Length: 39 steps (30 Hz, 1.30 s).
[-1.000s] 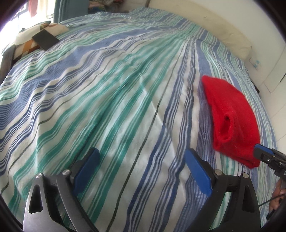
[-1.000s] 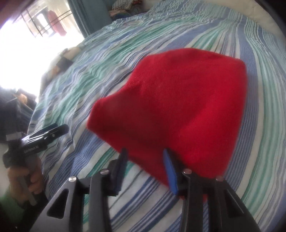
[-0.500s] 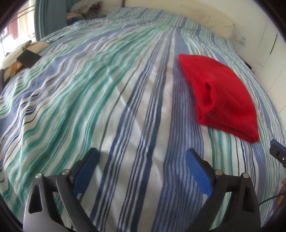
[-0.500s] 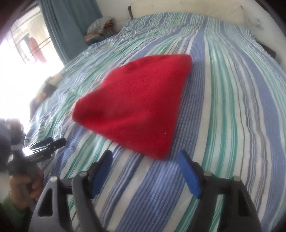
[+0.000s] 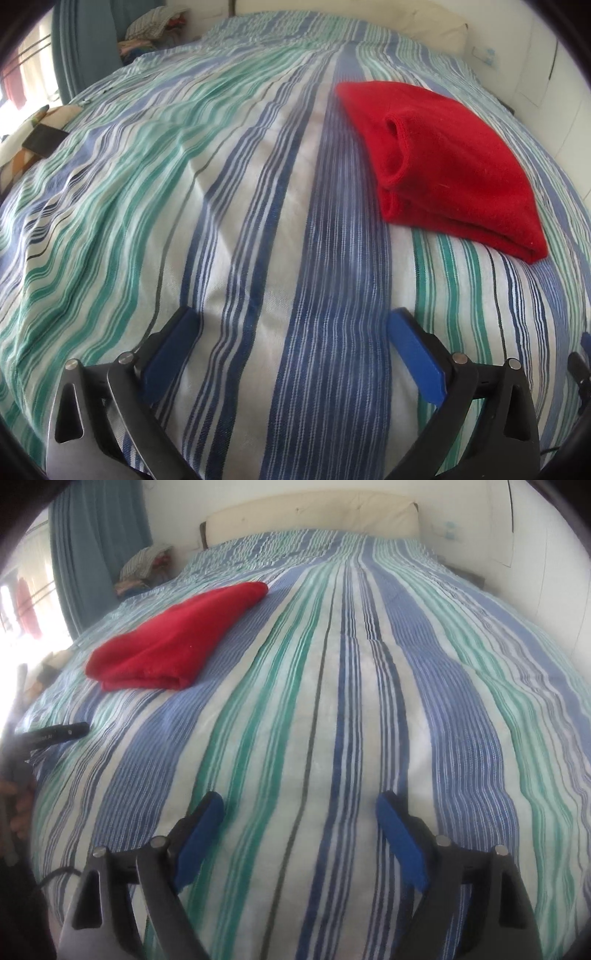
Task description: Fold small clothes
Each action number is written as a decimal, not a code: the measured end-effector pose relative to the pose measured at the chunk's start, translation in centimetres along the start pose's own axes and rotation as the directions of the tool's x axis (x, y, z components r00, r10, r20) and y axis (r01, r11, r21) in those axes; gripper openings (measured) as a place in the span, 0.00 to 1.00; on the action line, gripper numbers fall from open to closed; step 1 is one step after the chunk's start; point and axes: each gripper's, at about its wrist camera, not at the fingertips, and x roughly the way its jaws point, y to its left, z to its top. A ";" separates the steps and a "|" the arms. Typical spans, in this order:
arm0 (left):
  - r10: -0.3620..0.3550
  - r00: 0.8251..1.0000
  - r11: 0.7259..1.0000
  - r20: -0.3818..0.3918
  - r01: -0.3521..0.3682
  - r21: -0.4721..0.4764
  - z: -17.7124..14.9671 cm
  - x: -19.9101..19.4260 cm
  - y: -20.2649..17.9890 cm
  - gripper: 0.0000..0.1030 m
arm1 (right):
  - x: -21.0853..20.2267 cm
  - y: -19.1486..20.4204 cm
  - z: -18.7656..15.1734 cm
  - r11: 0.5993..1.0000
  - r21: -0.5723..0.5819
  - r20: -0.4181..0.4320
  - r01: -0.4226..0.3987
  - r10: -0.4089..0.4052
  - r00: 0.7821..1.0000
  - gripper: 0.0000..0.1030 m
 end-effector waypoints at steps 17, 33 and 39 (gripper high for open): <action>0.040 0.999 0.999 0.013 -0.041 0.023 -0.4 0.3 -0.8 1.00 | 0.7 0.9 -1.5 0.999 -0.037 0.045 0.002 -0.001 0.999 0.99; 0.044 0.999 0.999 0.018 -0.044 0.022 -0.4 0.3 -0.8 1.00 | 0.7 1.0 -1.5 0.999 -0.039 0.042 0.008 -0.006 0.999 0.99; 0.044 0.999 0.999 0.019 -0.045 0.021 -0.4 0.2 -0.8 1.00 | 0.7 1.0 -1.5 0.999 -0.039 0.041 0.008 -0.006 0.999 0.99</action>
